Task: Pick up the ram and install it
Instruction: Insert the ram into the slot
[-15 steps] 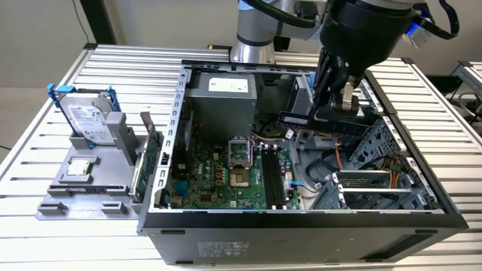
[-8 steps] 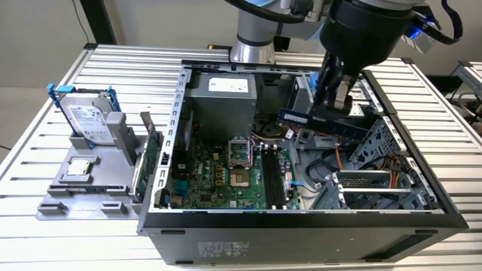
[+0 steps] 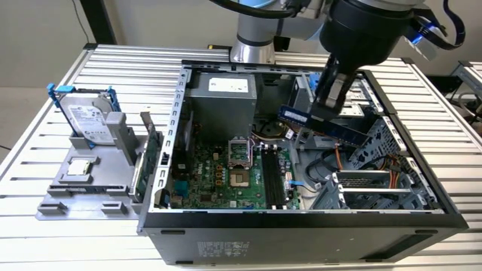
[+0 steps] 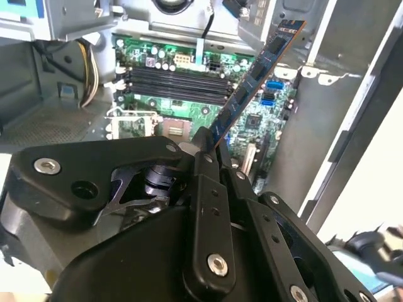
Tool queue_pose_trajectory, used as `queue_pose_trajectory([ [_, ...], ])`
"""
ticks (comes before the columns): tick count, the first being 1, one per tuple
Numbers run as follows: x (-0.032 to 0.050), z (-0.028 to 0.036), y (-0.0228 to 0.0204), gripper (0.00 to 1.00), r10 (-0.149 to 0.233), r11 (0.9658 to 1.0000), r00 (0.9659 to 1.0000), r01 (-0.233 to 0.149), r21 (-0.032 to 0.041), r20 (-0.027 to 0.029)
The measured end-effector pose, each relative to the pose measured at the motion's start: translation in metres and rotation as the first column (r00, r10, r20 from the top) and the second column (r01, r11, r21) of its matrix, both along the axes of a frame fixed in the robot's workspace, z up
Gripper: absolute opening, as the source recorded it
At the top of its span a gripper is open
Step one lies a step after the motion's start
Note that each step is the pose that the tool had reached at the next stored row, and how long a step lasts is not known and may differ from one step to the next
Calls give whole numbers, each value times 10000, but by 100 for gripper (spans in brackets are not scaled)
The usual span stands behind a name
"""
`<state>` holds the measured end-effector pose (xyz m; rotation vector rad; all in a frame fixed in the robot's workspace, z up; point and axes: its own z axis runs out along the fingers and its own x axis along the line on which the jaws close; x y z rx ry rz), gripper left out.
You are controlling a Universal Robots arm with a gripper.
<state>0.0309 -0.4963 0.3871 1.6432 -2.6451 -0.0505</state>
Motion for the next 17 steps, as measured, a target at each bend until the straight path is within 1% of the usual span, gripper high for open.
queue_pose_trajectory([
  [2, 0, -1, 0, 0, -365, 9993, 9993, 365, 0, 0],
  [4, 0, -3, 0, 0, -729, 9973, 9973, 729, 0, 0],
  [6, 0, -4, 0, 0, -1081, 9941, 9941, 1081, 0, 0],
  [8, 0, -5, 0, 0, -1450, 9894, 9894, 1450, 0, 1],
  [10, 0, -6, 0, 0, -1815, 9834, 9834, 1815, 0, 0],
  [12, 0, -8, 0, 0, -2167, 9762, 9762, 2167, 0, 0],
  [14, 0, -9, 0, 0, -2523, 9676, 9676, 2523, 0, 0],
  [17, 0, -12, 0, 0, -3056, 9522, 9522, 3056, 0, 0],
])
